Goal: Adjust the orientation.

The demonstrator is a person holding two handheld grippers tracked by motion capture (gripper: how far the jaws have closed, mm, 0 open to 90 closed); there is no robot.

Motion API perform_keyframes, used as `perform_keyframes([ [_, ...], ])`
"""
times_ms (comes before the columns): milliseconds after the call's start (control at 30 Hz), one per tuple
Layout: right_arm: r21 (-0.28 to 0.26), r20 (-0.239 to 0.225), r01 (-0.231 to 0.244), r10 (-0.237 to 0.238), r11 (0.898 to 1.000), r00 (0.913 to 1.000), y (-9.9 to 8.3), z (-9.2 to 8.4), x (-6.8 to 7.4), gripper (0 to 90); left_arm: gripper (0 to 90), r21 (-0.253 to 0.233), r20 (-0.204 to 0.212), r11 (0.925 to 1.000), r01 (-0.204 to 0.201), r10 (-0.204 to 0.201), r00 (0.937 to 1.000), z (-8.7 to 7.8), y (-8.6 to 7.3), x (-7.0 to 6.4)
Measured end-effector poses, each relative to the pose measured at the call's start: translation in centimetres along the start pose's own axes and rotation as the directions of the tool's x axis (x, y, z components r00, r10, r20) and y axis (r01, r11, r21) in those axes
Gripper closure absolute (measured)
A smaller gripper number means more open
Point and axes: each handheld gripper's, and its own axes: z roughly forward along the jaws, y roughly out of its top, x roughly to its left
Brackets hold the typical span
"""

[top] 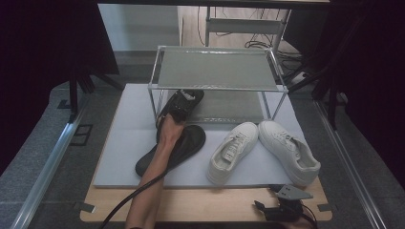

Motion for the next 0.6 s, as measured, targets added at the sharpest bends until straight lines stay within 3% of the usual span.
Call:
perform_keyframes([
  [133,0.000,0.001,0.002,-0.002,1.000,1.0000,0.00,0.01,0.02,13.5,81.9,0.018,-0.002,0.9998,-0.002,0.002,1.0000,0.17,-0.02,-0.25],
  [167,0.000,0.001,0.001,-0.001,1.000,1.0000,0.00,0.01,0.02,13.5,81.6,0.025,-0.004,0.9994,-0.026,0.026,0.9997,0.26,0.05,-0.23],
  [367,0.001,0.001,0.000,0.000,1.000,1.0000,0.00,0.00,0.02,13.5,79.4,0.077,-0.021,0.9949,-0.064,0.066,0.9976,0.65,0.31,-0.24],
  [600,0.000,0.001,0.001,-0.001,1.000,1.0000,-0.01,0.00,0.03,13.5,71.9,0.073,-0.005,0.9954,-0.062,0.062,0.9981,0.37,0.25,-0.39],
])
